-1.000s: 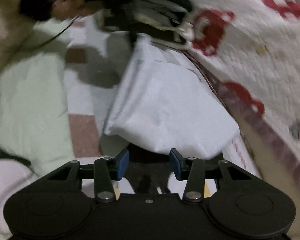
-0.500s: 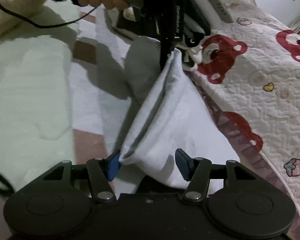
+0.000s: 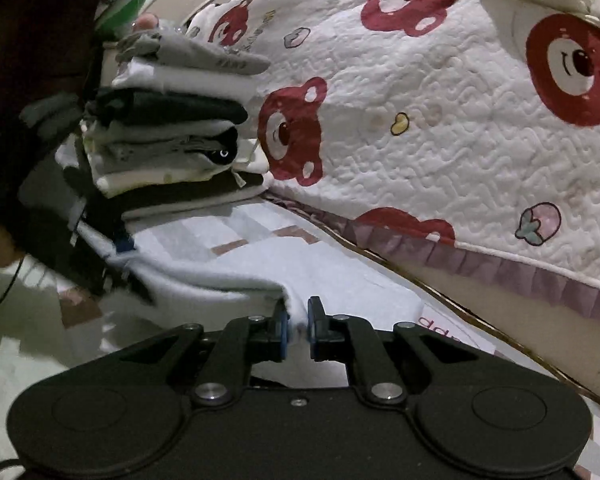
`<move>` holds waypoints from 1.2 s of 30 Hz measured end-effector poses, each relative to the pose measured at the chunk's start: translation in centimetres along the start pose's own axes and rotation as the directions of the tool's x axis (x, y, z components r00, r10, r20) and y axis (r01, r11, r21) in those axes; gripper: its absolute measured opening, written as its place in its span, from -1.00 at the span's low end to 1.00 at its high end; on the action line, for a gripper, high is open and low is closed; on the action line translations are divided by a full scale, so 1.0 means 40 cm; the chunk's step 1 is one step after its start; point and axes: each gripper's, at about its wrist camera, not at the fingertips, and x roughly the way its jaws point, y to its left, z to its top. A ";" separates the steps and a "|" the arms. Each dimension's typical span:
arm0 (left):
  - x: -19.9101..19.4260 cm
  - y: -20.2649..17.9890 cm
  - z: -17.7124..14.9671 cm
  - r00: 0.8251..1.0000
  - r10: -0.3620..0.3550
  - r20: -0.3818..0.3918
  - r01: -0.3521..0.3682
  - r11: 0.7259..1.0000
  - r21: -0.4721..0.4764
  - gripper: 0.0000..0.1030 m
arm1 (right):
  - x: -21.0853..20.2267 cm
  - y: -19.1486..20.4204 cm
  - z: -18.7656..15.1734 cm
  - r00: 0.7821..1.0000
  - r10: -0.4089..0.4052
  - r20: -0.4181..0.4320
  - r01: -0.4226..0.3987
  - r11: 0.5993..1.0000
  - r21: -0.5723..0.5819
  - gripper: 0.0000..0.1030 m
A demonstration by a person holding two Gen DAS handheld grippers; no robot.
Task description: Fold clothes
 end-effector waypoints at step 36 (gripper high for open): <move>-0.153 -0.051 0.095 0.981 -0.055 -0.183 0.125 0.912 0.392 -0.69 | -0.073 -0.149 -0.114 0.960 0.274 0.050 -0.257 0.804 0.536 -0.80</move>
